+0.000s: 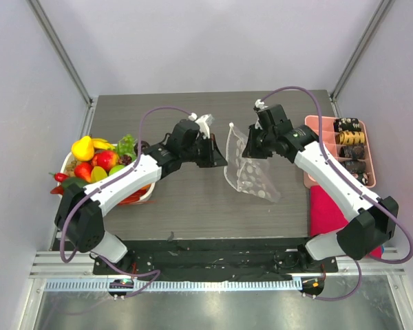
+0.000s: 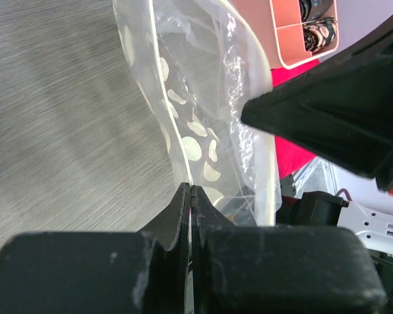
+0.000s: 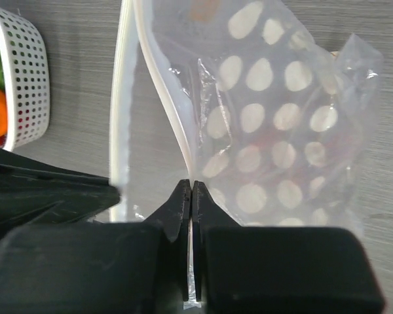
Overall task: Place the food in the zip-top bag and seal the zipper
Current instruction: Open the zipper of the food storage bag.
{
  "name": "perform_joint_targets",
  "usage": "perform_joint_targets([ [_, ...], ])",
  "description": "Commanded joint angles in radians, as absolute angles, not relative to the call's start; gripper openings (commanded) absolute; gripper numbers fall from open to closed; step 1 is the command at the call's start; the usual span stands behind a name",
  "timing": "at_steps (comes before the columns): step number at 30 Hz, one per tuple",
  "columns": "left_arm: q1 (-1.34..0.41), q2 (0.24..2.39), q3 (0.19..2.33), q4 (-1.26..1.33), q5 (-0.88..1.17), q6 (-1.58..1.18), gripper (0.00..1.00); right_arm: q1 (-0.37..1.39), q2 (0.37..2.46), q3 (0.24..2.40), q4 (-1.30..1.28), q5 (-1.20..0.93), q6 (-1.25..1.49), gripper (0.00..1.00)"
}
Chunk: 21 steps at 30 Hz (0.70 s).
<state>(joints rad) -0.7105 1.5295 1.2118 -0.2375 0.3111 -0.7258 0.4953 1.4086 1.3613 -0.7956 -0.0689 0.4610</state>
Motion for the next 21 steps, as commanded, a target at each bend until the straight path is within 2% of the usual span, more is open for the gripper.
perform_joint_targets([
  [1, -0.663, 1.454, 1.172, -0.248, 0.295, -0.689, 0.0, 0.492, 1.352, 1.393, -0.827, -0.038, 0.41, 0.01],
  [9, -0.551, 1.499, 1.147, -0.501, 0.253, -0.422, 0.0, 0.439, 1.263, 1.388, -0.931, -0.13, 0.276, 0.01],
  [12, -0.54, 1.509, 1.154, -0.546, 0.255, -0.381, 0.07, 0.425, 1.255, 1.358, -0.922, -0.181, 0.262, 0.01],
  [15, -0.54, 1.483, 1.155, -0.546, 0.297, -0.347, 0.27, 0.425, 1.256, 1.321, -0.855, -0.242, 0.291, 0.01],
  [16, -0.54, 1.458, 1.157, -0.548, 0.323, -0.338, 0.42, 0.426, 1.255, 1.31, -0.836, -0.248, 0.302, 0.01],
  [18, -0.54, 1.43, 1.178, -0.563, 0.344, -0.319, 0.64, 0.425, 1.249, 1.287, -0.798, -0.253, 0.325, 0.01],
  [19, -0.54, 1.418, 1.195, -0.599, 0.344, -0.304, 0.79, 0.426, 1.249, 1.281, -0.792, -0.258, 0.328, 0.01],
  [21, -0.534, 1.378, 1.245, -0.65, 0.351, -0.241, 0.88, 0.426, 1.25, 1.264, -0.781, -0.273, 0.339, 0.01],
])
